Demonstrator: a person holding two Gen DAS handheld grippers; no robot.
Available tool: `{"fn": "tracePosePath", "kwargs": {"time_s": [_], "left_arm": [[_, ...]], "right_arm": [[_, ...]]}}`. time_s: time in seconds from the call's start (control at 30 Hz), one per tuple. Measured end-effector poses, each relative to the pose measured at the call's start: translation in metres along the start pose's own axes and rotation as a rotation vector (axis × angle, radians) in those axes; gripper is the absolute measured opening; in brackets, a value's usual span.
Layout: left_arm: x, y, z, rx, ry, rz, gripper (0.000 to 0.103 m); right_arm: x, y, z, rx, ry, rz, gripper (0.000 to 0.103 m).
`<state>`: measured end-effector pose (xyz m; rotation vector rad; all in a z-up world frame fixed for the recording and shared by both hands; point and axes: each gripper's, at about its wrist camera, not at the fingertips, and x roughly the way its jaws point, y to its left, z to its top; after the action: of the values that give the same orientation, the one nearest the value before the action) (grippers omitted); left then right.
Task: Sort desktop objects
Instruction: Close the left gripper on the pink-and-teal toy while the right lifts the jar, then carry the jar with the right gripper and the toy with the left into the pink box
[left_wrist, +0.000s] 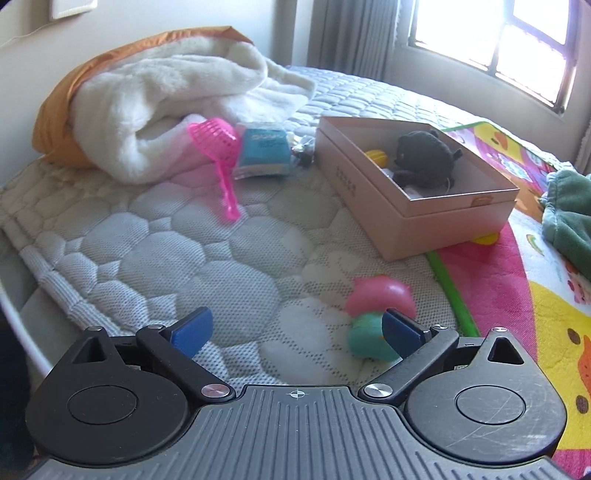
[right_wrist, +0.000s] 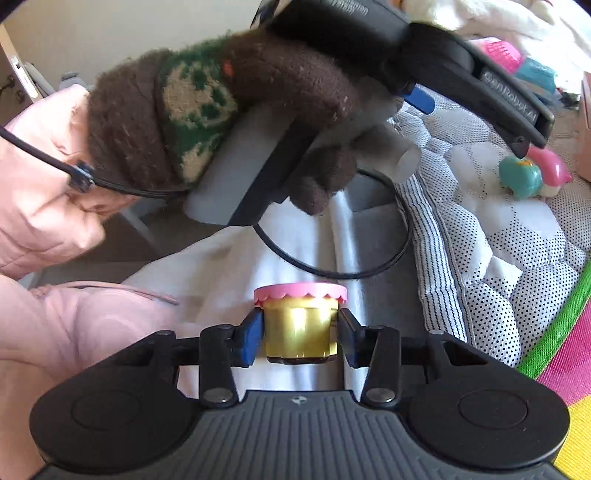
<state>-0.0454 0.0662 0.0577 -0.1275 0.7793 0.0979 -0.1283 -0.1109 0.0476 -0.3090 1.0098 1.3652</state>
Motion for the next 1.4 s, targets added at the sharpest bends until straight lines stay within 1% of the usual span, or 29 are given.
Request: {"fn": "tracePosePath", "kwargs": {"time_s": [0.03,0.07,0.17,0.27,0.33,0.4,0.43,0.47,0.53,0.6,0.63,0.67,0.73,0.77,0.83,0.87,0.93,0.97,1.0,1.03,1.13,1.27,1.33,1.4], "left_arm": [[-0.001,0.001,0.000,-0.001,-0.002,0.000,0.101],[-0.001,0.001,0.000,-0.001,-0.005,-0.003,0.101],[-0.003,0.000,0.000,-0.002,-0.010,-0.007,0.101],[-0.004,-0.004,-0.001,0.016,-0.010,-0.008,0.101],[-0.007,-0.006,-0.002,0.036,-0.009,-0.007,0.101],[-0.013,-0.009,-0.005,0.079,-0.008,-0.018,0.102],[-0.017,-0.011,-0.007,0.114,-0.011,-0.031,0.102],[-0.021,-0.015,-0.010,0.157,-0.016,-0.052,0.102],[-0.028,-0.026,-0.017,0.253,-0.031,-0.096,0.102],[-0.028,-0.038,-0.022,0.307,-0.047,-0.097,0.102],[-0.024,-0.043,-0.022,0.315,-0.047,-0.090,0.102],[-0.019,-0.048,-0.020,0.308,-0.045,-0.080,0.102],[-0.007,-0.053,-0.014,0.267,-0.045,-0.059,0.101],[-0.001,-0.055,-0.010,0.245,-0.046,-0.053,0.099],[0.009,-0.059,-0.003,0.221,-0.042,-0.054,0.085],[0.013,-0.060,-0.001,0.219,-0.038,-0.057,0.074],[0.019,-0.063,0.002,0.223,-0.039,-0.059,0.072],[0.022,-0.064,0.002,0.223,-0.036,-0.048,0.068],[0.025,-0.065,0.001,0.223,-0.030,-0.040,0.058],[0.027,-0.066,0.001,0.221,-0.023,-0.039,0.054],[0.025,-0.068,-0.004,0.220,-0.026,-0.042,0.052],[0.006,-0.075,-0.015,0.235,-0.021,-0.114,0.052],[-0.002,-0.080,-0.022,0.236,-0.012,-0.134,0.052],[-0.005,-0.086,-0.027,0.228,-0.005,-0.144,0.052]], "right_arm": [[-0.007,-0.004,0.001,0.023,-0.012,0.003,0.042],[-0.015,-0.008,0.003,0.039,-0.029,-0.013,0.042],[-0.047,-0.028,0.005,0.078,-0.104,-0.107,0.042],[-0.080,-0.058,0.007,0.141,-0.205,-0.248,0.042],[-0.096,-0.074,0.009,0.170,-0.289,-0.372,0.043],[-0.105,-0.087,0.005,0.167,-0.378,-0.488,0.043],[-0.106,-0.092,0.001,0.161,-0.402,-0.533,0.043],[-0.105,-0.097,-0.004,0.156,-0.408,-0.573,0.043],[-0.102,-0.104,-0.017,0.152,-0.382,-0.634,0.043],[-0.102,-0.108,-0.038,0.172,-0.342,-0.644,0.044],[-0.105,-0.110,-0.047,0.187,-0.339,-0.644,0.050],[-0.107,-0.112,-0.057,0.207,-0.339,-0.651,0.059],[-0.105,-0.118,-0.070,0.258,-0.354,-0.680,0.070],[-0.103,-0.119,-0.076,0.287,-0.364,-0.690,0.072],[-0.100,-0.120,-0.081,0.307,-0.383,-0.703,0.074],[-0.091,-0.121,-0.078,0.299,-0.387,-0.717,0.076],[-0.087,-0.118,-0.075,0.284,-0.384,-0.741,0.079],[-0.085,-0.119,-0.074,0.281,-0.383,-0.744,0.080],[-0.086,-0.119,-0.074,0.283,-0.383,-0.741,0.081],[-0.086,-0.121,-0.075,0.288,-0.384,-0.734,0.082],[-0.090,-0.121,-0.078,0.297,-0.387,-0.727,0.083],[-0.089,-0.114,-0.076,0.269,-0.393,-0.762,0.083],[-0.092,-0.108,-0.074,0.250,-0.418,-0.777,0.083],[-0.094,-0.106,-0.069,0.253,-0.434,-0.775,0.082]]}}
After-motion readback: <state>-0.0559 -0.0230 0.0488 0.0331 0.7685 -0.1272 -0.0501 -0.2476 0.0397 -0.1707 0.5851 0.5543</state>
